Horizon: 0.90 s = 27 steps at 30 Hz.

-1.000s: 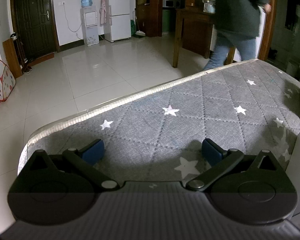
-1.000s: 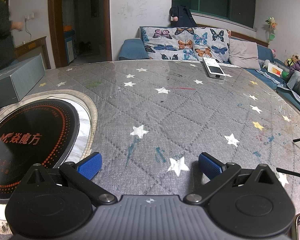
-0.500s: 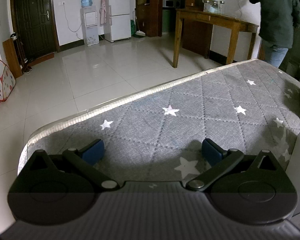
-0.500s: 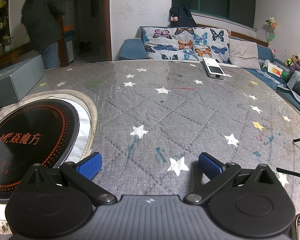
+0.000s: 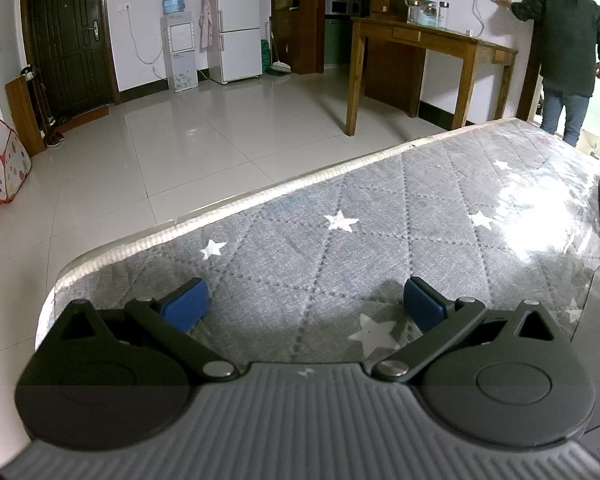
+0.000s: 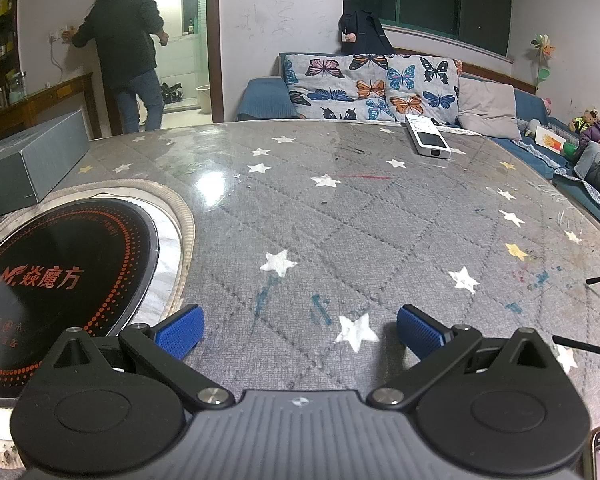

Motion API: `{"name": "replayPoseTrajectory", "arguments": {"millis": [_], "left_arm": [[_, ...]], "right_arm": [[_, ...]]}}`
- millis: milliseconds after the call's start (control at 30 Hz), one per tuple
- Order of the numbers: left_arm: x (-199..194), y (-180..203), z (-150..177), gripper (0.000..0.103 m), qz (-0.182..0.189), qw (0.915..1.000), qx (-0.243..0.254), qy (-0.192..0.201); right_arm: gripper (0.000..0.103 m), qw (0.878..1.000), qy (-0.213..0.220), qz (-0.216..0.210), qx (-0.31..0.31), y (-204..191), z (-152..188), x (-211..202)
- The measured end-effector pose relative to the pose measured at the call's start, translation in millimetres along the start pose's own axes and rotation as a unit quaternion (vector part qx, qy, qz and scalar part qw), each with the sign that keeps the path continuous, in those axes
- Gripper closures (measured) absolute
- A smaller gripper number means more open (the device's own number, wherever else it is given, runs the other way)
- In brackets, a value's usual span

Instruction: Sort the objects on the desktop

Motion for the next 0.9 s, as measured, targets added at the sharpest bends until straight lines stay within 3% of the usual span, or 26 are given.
{"name": "replayPoseTrajectory", "arguments": {"millis": [900], "left_arm": [[1.7,1.1,0.1,0.0,0.0,1.0,0.0,0.0]], "right_arm": [[0.0,1.0,0.0,0.0,0.0,0.0,0.1,-0.4]]}}
Point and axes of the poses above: each gripper's, at about its wrist camera, not at the fingertips, and x roughly the way its jaws point, y to its right, z to its underside, the point moved 4 cm from there along x, roughly the way its jaws point, and after that the axes turned 13 degrees about y, right-handed, at the moved point
